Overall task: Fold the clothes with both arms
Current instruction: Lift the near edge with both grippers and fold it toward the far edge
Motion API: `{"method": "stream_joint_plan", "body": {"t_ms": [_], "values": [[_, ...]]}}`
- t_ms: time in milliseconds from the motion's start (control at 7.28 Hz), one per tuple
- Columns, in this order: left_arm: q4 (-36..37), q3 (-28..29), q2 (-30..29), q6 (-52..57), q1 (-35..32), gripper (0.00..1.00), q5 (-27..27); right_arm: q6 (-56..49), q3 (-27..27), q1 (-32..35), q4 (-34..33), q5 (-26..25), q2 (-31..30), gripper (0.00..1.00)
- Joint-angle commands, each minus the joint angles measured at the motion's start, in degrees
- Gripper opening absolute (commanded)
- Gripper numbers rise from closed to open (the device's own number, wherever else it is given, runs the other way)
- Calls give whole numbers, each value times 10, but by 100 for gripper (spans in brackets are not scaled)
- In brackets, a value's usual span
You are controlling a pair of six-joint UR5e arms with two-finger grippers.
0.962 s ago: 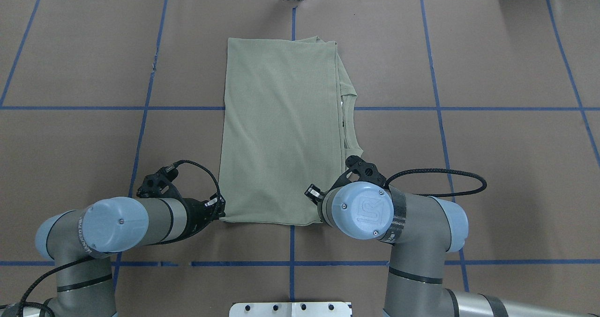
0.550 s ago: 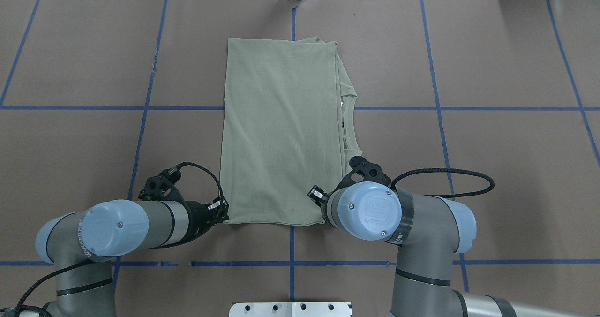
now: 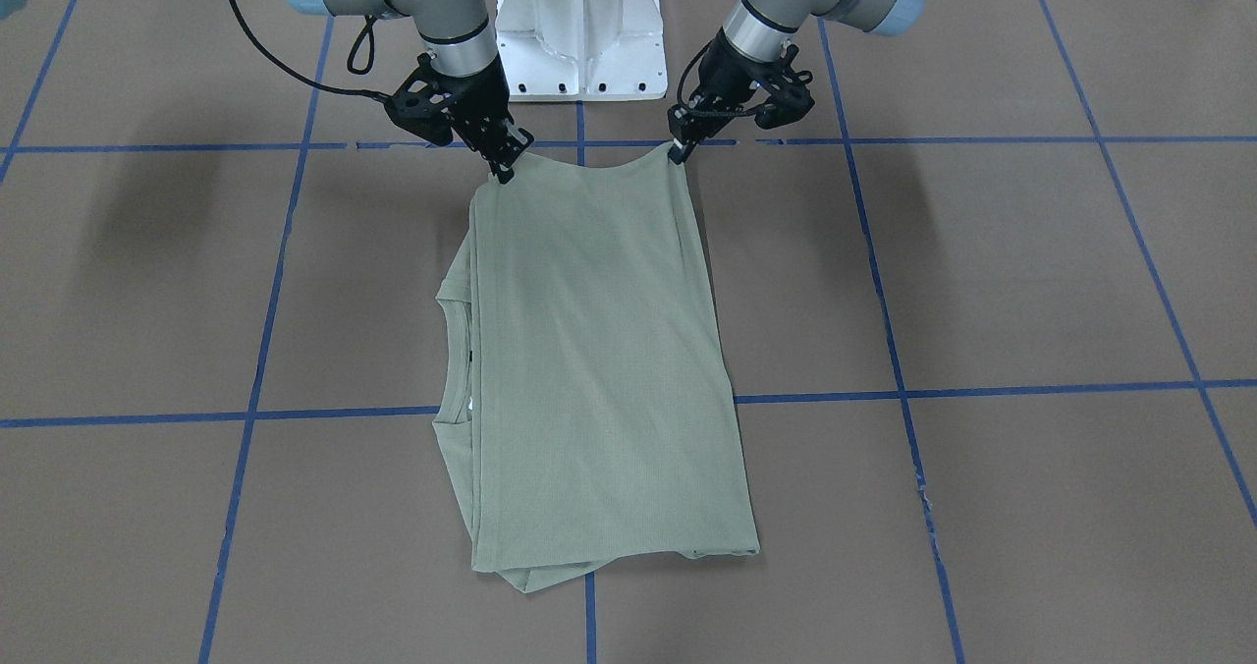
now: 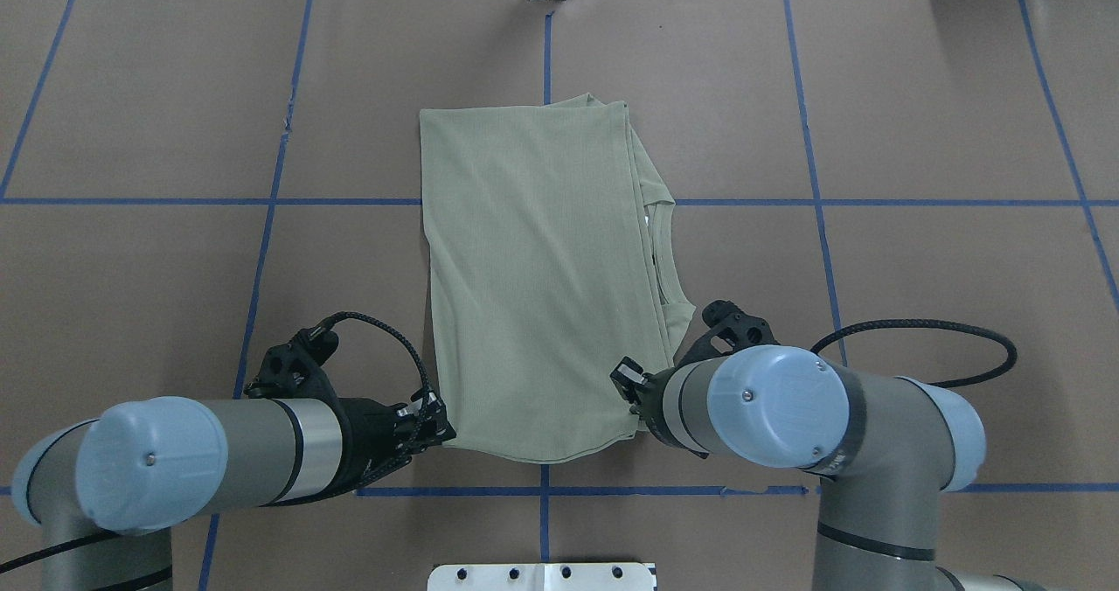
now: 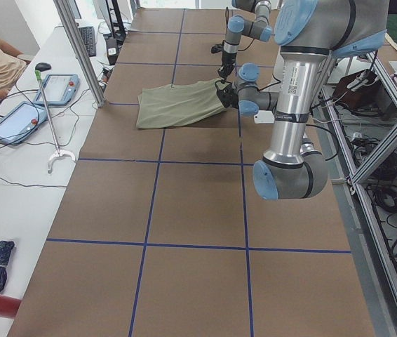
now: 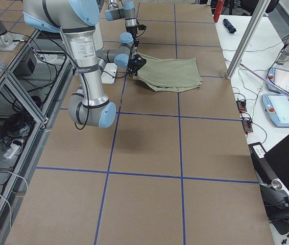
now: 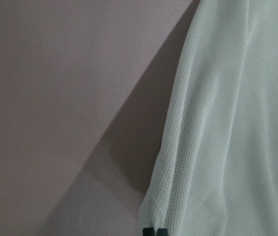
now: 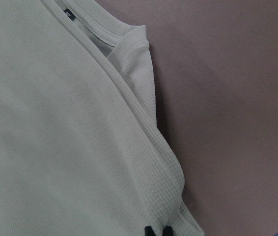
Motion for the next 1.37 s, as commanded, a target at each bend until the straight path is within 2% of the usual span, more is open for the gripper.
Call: {"method": "stream_joint_plan", "body": {"t_ms": [0,275,412,687,825,1237], "values": [[55,-77,-6,-12,6,0,-1,19,85,3,-59,5,-6,0],[63,-77,-6,-5,-16,0,-1,17,88,68,-69,39,11,0],[81,-74,-11,6,-44,0,-1,15,59,95,-68,47,33,0],[91,-27,-27,56,-91,0,-2,8,-31,137,-65,50,95,0],[91,8,-56,78,-118,0,-3,3,-67,156,-64,58,117,0],[83,116,-118,133,-184,0,-3,3,-206,194,60,76,155,0]]}}
